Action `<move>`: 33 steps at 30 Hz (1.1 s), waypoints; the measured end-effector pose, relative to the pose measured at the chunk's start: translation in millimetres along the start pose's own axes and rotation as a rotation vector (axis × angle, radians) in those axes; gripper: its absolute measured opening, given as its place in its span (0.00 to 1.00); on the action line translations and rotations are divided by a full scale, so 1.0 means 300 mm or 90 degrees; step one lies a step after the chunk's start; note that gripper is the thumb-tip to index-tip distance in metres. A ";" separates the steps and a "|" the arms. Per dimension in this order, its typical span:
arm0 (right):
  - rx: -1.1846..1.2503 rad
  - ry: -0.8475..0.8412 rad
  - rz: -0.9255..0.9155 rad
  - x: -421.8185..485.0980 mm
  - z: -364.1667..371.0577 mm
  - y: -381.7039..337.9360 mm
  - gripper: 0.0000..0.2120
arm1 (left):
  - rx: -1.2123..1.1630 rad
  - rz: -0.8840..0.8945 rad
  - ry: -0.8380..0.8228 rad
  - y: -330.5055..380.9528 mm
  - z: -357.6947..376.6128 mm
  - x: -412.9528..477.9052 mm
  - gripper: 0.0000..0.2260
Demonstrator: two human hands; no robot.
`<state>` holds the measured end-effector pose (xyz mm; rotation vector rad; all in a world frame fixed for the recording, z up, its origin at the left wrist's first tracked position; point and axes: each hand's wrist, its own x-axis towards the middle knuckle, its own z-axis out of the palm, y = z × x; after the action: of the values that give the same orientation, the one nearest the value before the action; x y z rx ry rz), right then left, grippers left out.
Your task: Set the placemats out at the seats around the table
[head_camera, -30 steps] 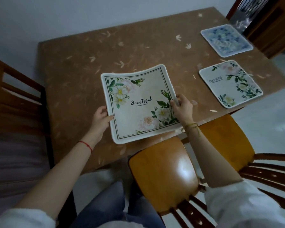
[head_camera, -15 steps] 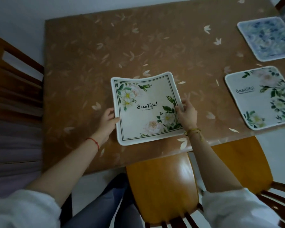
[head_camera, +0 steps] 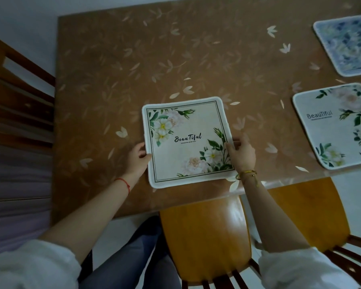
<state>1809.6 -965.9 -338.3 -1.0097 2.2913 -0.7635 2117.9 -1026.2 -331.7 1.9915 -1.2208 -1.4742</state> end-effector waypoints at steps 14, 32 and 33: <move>-0.010 0.010 -0.002 -0.011 0.045 0.026 0.12 | 0.026 0.038 0.159 -0.062 0.038 -0.085 0.19; -0.036 -0.010 -0.040 -0.040 0.030 0.052 0.16 | 0.027 0.050 0.136 -0.132 0.032 -0.075 0.24; -0.035 -0.013 -0.037 -0.044 0.030 0.048 0.16 | 0.026 0.050 0.135 -0.132 0.030 -0.077 0.24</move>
<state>1816.1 -950.1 -351.4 -1.1078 2.2856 -0.7137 2124.5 -983.9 -350.3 2.0414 -1.2317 -1.1747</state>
